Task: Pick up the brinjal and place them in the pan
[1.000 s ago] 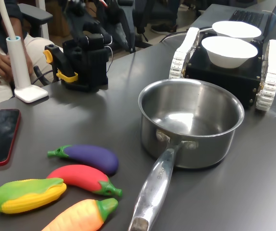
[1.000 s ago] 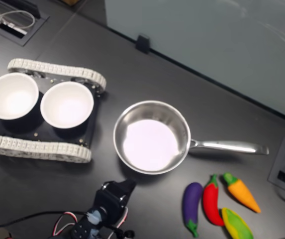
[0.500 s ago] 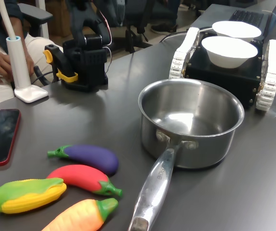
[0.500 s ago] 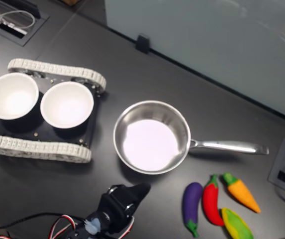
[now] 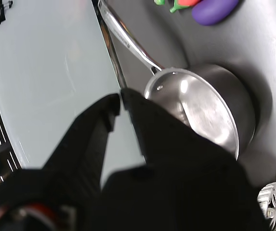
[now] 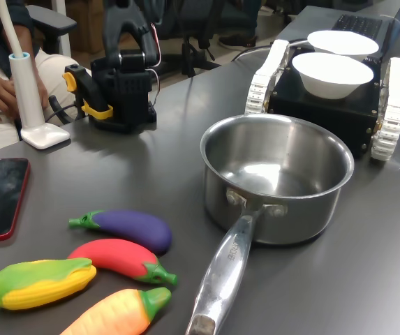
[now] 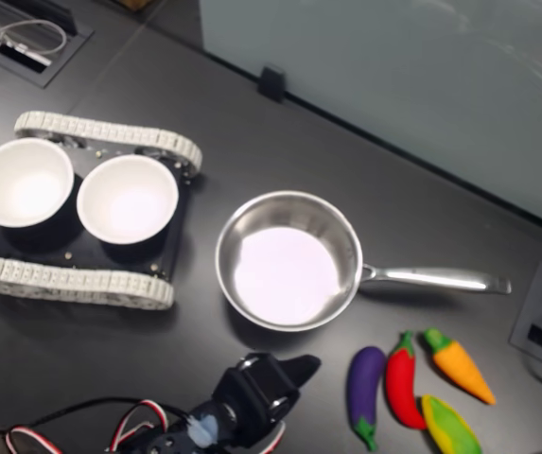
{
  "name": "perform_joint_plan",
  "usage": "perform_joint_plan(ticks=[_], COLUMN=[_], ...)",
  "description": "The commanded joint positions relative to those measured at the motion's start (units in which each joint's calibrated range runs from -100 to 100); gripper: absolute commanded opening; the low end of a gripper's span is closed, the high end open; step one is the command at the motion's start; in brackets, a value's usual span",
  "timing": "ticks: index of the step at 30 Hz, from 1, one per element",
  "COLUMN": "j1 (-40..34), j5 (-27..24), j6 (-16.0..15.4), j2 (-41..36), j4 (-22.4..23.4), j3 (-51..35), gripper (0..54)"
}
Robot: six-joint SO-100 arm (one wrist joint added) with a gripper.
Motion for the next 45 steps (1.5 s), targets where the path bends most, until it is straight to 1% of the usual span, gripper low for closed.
perform_joint_plan(ticks=[1, 8, 15, 21, 24, 27, 30, 36, 39, 42, 45], j1=[5.1, 10.83, 13.58, 15.76, 17.71, 18.63, 19.32, 20.35, 20.81, 21.27, 21.61], j5=[0.24, 1.03, 1.22, 2.2, 3.32, 4.54, 6.35, 9.67, 11.18, 12.01, 13.43], j6=[0.5, 0.42, -0.09, -2.44, -3.7, -3.95, -4.71, -6.64, -7.57, -7.65, -7.65], j2=[3.06, 5.59, 7.11, 7.53, 7.78, 8.54, 9.55, 10.4, 10.4, 10.4, 10.23], j4=[-1.03, -4.1, -6.83, -9.04, -11.18, -12.71, -13.05, -13.48, -13.56, -13.73, -13.73], j3=[-4.81, -4.54, -1.81, 2.82, 5.18, 6.18, 6.27, 7.64, 9.0, 10.18, 12.27], gripper=[1.6, 2.6, 3.5, 4.7, 5.6, 7.7, 12.1, 17.4, 18.8, 18.5, 20.6])
